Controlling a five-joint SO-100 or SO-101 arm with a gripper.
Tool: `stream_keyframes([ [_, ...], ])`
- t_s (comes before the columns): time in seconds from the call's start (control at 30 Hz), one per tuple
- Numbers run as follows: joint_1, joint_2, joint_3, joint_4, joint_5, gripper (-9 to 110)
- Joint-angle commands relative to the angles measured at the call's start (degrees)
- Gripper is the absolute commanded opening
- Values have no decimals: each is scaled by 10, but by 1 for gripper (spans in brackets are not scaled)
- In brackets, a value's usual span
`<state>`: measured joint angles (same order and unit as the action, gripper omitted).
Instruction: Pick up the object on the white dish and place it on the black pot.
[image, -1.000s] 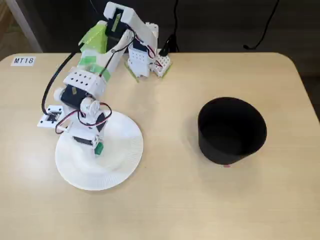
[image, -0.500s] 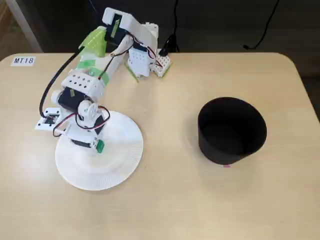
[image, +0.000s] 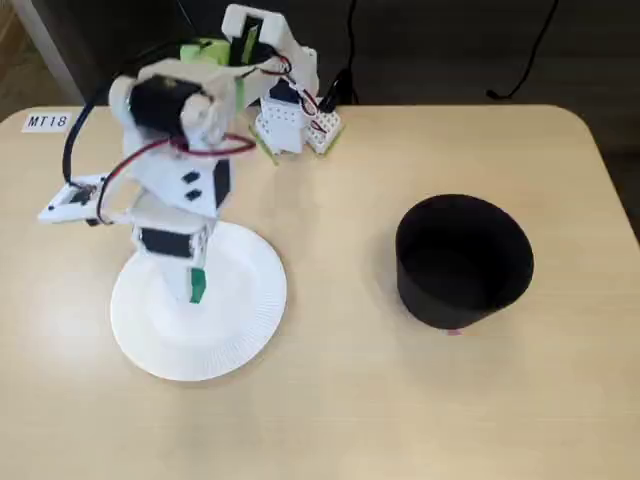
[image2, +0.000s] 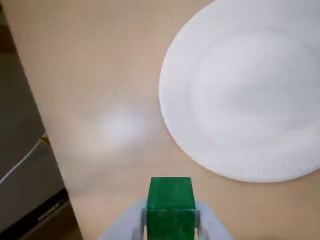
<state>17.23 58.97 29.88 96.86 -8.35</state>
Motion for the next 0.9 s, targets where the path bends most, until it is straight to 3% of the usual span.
stream_keyframes([
  [0.0, -45, 98, -31, -1, 5, 0],
  [0.47, -359, 200, -31, -2, 17, 0],
  [0.87, -498, 138, -24, -2, 11, 0],
])
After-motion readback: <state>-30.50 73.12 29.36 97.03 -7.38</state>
